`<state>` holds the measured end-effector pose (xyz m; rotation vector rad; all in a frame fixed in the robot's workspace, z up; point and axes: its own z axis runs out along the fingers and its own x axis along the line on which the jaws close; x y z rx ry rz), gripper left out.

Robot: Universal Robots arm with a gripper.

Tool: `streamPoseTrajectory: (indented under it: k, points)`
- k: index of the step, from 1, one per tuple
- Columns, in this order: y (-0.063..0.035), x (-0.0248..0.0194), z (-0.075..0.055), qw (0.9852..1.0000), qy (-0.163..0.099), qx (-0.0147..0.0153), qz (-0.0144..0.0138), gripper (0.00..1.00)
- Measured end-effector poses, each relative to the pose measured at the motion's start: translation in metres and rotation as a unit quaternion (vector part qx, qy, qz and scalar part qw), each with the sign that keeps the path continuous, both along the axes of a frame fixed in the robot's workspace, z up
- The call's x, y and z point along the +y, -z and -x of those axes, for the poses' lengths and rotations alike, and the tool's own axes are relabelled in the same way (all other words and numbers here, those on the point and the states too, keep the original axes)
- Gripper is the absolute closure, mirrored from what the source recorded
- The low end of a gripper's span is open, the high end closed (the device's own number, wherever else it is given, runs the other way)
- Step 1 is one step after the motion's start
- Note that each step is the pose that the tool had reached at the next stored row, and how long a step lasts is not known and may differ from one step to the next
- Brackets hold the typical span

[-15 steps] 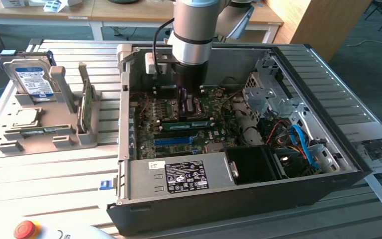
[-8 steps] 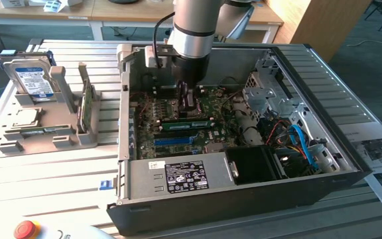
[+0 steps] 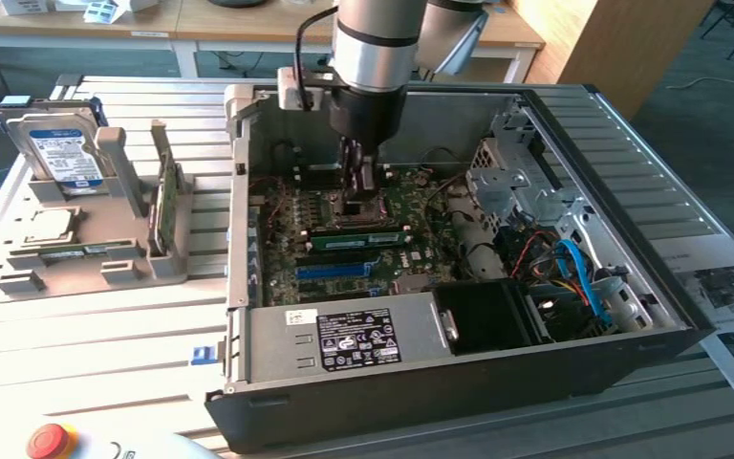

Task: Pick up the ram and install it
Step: 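Press down the ram until it locks into place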

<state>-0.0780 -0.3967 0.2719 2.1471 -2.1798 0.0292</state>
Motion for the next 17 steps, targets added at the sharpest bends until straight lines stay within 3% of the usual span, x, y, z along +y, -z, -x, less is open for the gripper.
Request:
streamPoseTrajectory:
  k: [17]
  points:
    - [-0.047, 0.0, 0.0, 0.9999, 0.0, 0.0159, -0.0001, 0.9]
